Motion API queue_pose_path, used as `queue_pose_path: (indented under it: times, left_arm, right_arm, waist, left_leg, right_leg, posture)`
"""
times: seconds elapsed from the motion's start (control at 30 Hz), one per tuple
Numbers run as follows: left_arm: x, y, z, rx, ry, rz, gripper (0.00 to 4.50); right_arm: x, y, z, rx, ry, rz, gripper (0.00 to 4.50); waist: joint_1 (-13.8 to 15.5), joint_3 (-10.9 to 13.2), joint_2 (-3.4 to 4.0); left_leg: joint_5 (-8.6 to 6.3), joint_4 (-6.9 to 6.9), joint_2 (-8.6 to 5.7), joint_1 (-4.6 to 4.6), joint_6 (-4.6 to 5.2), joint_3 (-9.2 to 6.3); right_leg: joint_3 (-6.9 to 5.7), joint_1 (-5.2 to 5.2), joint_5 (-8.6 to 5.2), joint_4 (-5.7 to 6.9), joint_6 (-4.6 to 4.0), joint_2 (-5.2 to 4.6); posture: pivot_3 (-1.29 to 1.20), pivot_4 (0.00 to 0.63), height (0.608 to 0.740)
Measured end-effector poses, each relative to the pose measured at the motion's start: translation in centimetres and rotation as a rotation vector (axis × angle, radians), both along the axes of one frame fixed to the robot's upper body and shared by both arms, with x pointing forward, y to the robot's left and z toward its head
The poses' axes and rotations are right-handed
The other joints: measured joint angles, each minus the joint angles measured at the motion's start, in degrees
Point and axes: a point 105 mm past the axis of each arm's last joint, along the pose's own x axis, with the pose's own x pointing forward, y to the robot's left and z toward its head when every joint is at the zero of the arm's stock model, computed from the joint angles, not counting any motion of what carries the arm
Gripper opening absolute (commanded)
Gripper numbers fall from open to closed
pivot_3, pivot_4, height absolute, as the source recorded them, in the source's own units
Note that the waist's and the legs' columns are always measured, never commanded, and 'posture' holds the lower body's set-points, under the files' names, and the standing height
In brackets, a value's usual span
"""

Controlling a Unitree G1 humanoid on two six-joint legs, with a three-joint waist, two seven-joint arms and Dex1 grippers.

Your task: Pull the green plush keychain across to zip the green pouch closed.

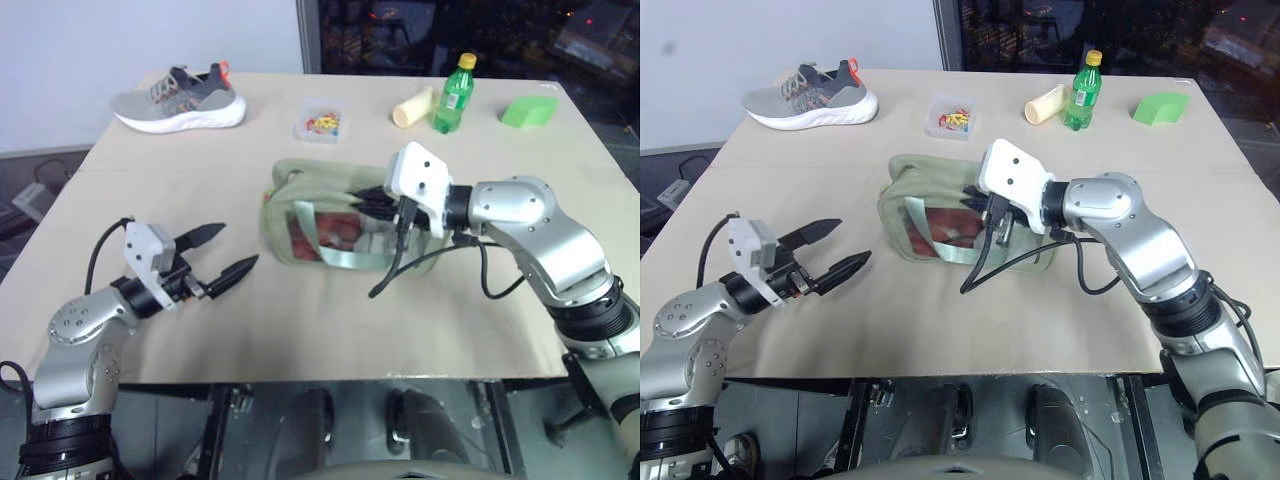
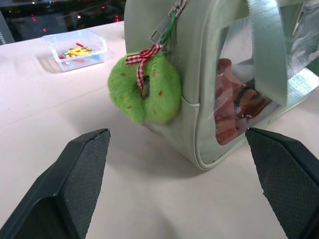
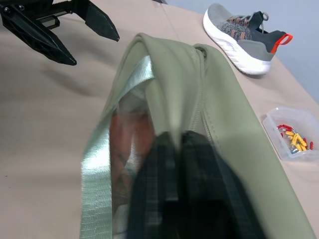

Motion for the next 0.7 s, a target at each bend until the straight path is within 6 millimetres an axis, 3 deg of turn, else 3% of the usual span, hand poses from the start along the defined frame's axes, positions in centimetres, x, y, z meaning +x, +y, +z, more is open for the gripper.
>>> queue_pose_path:
  times: [0.1, 0.3, 0.47, 0.67, 0.7]
  left_arm:
    - [0.2, 0.3, -0.2, 0.003, 0.005, 0.022, 4.50]
    - [2.5, 1.6, 0.7, 0.047, -0.044, 0.162, 4.50]
    - [3.4, -0.6, -0.3, 0.104, -0.089, 0.155, 4.50]
    - [3.9, -1.6, -0.4, 0.146, -0.142, 0.175, 4.50]
    - [4.1, -1.9, -0.4, 0.148, -0.154, 0.178, 4.25]
  right_arm:
    - [0.0, 0.0, 0.0, -0.002, 0.000, 0.004, 0.05]
    - [-0.1, 0.2, 0.0, -0.008, -0.010, 0.015, 0.05]
    - [-0.2, 0.3, 0.0, -0.008, -0.014, 0.026, 0.05]
    - [-0.2, 0.3, 0.0, -0.014, -0.017, 0.026, 0.05]
    - [-0.2, 0.2, 0.1, -0.014, -0.019, 0.023, 0.02]
  waist:
    - [0.0, 0.0, 0.00]
    - [-0.1, 0.0, 0.00]
    - [-0.3, 0.0, 0.00]
    - [-0.3, 0.0, 0.00]
    - [-0.2, 0.0, 0.00]
  left_leg:
    - [0.00, 0.00, 0.00, 0.00, 0.00, 0.00]
    - [0.00, 0.00, -0.02, 0.01, 0.00, 0.02]
    - [0.00, 0.00, -0.02, 0.01, 0.00, 0.06]
    - [0.00, 0.00, -0.02, 0.02, 0.00, 0.04]
    - [0.00, 0.00, -0.03, 0.01, 0.00, 0.05]
  right_leg:
    - [0.00, 0.00, 0.00, 0.00, 0.00, 0.00]
    - [0.01, 0.00, 0.02, 0.03, 0.00, 0.00]
    - [0.04, -0.01, 0.19, 0.04, 0.00, 0.01]
    - [0.03, 0.00, 0.18, 0.06, 0.01, 0.00]
    - [0.03, 0.00, 0.18, 0.06, 0.01, -0.01]
  posture:
    - [0.00, 0.150, 0.740]
    - [0.00, 0.150, 0.740]
    - [0.00, 0.150, 0.740]
    - [0.00, 0.150, 0.740]
    - [0.00, 0.150, 0.740]
